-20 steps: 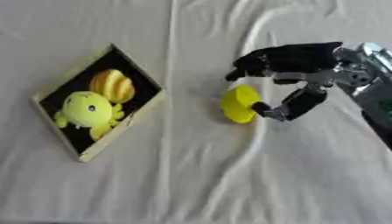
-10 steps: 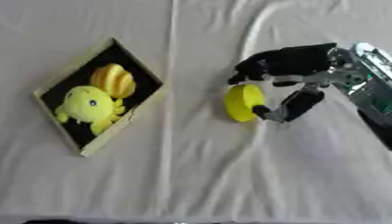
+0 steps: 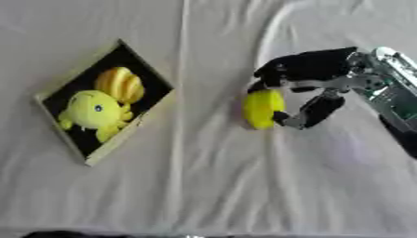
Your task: Pick up objects on the table and place them in the box.
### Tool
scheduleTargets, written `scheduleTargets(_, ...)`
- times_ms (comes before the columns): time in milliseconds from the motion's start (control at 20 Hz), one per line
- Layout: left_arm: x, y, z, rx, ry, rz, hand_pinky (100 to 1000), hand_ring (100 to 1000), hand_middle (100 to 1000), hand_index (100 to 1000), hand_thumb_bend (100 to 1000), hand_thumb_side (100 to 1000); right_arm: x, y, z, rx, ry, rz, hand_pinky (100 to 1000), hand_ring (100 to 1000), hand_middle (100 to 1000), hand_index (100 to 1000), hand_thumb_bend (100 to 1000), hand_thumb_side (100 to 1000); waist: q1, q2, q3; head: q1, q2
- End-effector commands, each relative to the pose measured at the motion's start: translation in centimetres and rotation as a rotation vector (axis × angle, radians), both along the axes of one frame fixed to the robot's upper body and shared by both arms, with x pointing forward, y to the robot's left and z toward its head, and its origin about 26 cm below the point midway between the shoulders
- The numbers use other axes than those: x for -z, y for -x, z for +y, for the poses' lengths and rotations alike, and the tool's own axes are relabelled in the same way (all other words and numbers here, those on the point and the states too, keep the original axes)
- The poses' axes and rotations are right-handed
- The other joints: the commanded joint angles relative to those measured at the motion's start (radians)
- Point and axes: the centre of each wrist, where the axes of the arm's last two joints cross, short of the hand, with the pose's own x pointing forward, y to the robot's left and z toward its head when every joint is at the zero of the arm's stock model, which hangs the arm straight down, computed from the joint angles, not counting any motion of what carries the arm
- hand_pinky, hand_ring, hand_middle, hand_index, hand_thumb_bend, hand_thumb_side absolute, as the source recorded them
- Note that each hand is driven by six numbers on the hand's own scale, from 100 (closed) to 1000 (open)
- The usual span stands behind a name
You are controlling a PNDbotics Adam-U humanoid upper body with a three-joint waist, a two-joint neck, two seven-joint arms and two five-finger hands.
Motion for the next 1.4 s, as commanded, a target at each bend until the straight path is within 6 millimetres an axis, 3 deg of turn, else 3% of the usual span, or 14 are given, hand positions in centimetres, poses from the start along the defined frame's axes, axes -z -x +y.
scheduleTargets(50, -0.9, 0.4, 0.0, 0.006, -0.013, -0.033, 725, 752, 717, 879, 100, 382, -1.0, 0.4, -0.5, 0.009, -0.013, -0.008, 987, 902, 478, 682, 100, 224, 0.001, -0.017, 0.002, 0.0, 0.006)
scheduleTargets(250, -0.9, 0.4, 0.0, 0.005, -0.015, -0.032, 726, 752, 717, 876, 100, 382, -1.5, 0.7, -0.3, 0.007, -0.065, 0.013, 957, 850, 395, 561, 100, 226, 0.0, -0.02, 0.001, 0.001, 0.007)
scheduleTargets(550, -0.8, 0.4, 0.0, 0.002, -0.017, -0.029, 726, 752, 718, 876, 100, 381, -3.5, 1.5, 0.5, -0.015, -0.185, -0.029, 918, 800, 317, 468, 100, 216, -0.001, -0.026, -0.003, 0.001, 0.004)
scheduleTargets(600, -0.8, 0.4, 0.1, 0.002, -0.018, -0.028, 726, 752, 718, 875, 100, 382, -3.9, 1.7, 0.7, -0.025, -0.204, -0.043, 914, 797, 314, 467, 100, 408, -0.001, -0.027, -0.003, 0.001, 0.003)
scheduleTargets(650, -0.8, 0.4, 0.1, 0.001, -0.018, -0.028, 726, 752, 718, 875, 100, 380, -4.4, 1.9, 1.0, -0.039, -0.223, -0.06, 909, 793, 311, 465, 100, 208, -0.001, -0.028, -0.004, 0.001, 0.001)
scheduleTargets(750, -0.7, 0.4, 0.1, 0.0, -0.017, -0.027, 726, 752, 719, 875, 100, 383, -5.6, 2.5, 1.7, -0.07, -0.259, -0.097, 903, 786, 302, 459, 100, 202, -0.001, -0.028, -0.005, 0.003, -0.003)
scheduleTargets(800, -0.7, 0.4, 0.1, -0.001, -0.016, -0.026, 726, 752, 719, 876, 100, 381, -6.2, 2.7, 2.0, -0.086, -0.28, -0.112, 901, 784, 303, 458, 100, 339, -0.001, -0.027, -0.005, 0.004, -0.004)
scheduleTargets(850, -0.7, 0.4, 0.2, -0.002, -0.016, -0.026, 726, 752, 719, 875, 100, 384, -6.8, 2.9, 2.4, -0.102, -0.299, -0.123, 901, 782, 299, 457, 100, 199, -0.001, -0.027, -0.005, 0.005, -0.006)
scheduleTargets(1150, -0.6, 0.4, 0.1, 0.001, -0.015, -0.023, 725, 752, 719, 875, 100, 392, -10.1, 3.6, 4.6, -0.189, -0.406, -0.137, 899, 762, 291, 454, 100, 203, -0.008, -0.024, 0.002, -0.004, -0.02)
scheduleTargets(1400, -0.6, 0.4, 0.0, 0.01, -0.015, -0.026, 725, 752, 719, 875, 100, 395, -12.1, 2.8, 6.5, -0.244, -0.479, -0.129, 899, 749, 282, 449, 100, 223, -0.018, -0.019, 0.015, -0.024, -0.034)
